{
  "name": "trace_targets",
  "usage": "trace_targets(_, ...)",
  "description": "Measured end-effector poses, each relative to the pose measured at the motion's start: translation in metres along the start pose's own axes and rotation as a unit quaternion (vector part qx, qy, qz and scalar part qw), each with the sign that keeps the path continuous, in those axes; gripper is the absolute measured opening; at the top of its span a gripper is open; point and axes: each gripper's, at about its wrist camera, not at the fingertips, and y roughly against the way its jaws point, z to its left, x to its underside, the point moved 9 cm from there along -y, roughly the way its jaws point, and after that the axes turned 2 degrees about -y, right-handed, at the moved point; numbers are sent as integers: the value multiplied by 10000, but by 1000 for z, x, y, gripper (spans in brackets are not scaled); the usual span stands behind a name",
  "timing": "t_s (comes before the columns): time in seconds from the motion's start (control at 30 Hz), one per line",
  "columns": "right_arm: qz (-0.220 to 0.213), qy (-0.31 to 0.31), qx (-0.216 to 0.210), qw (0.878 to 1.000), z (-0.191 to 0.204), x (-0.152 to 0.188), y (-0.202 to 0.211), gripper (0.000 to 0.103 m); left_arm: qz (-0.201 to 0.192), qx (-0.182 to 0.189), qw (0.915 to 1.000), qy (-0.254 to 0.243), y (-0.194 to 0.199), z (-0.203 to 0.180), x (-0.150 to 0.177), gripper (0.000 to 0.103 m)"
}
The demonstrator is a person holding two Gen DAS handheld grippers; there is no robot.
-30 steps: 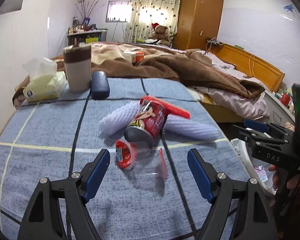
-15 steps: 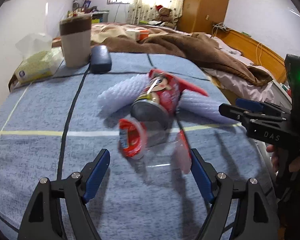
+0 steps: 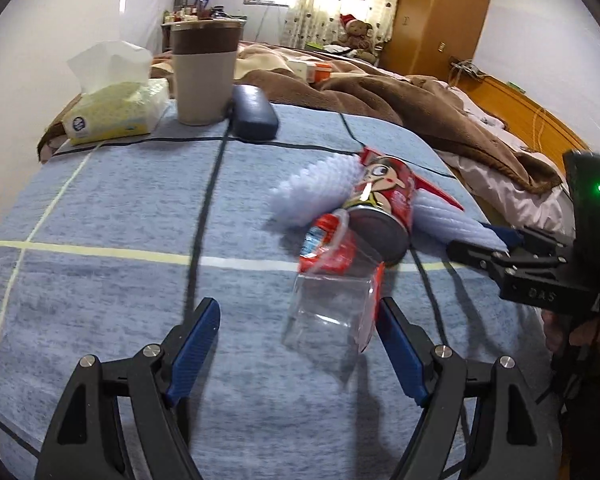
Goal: Collect trash
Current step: 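Grasp the clear plastic cup with the left tool while the right tool grasps a white foam net sleeve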
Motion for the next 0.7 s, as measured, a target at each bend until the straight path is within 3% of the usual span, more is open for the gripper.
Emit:
trace_targets(0.13, -7, -96, -9, 10000, 2, 2, 0, 54, -51, 284, 9996, -67, 1, -5, -5, 81)
trace_targets(0.27, 6, -230, -51, 9997, -1, 4, 0, 49, -31, 356, 9990, -273, -3, -11, -9, 81)
trace_targets(0.47, -65, -369, -78, 9993, -1, 4, 2, 39, 25, 110, 9990, -434, -12, -9, -11, 81)
trace_targets(0.53, -88, -405, -65, 9991, 0, 6, 2, 36, 63, 334, 9989, -313, -12, -11, -10, 75)
trace_targets(0.7, -143, -461, -44, 9988, 2, 8, 4, 31, 2, 375, 9986, -369, -10, -16, -10, 58)
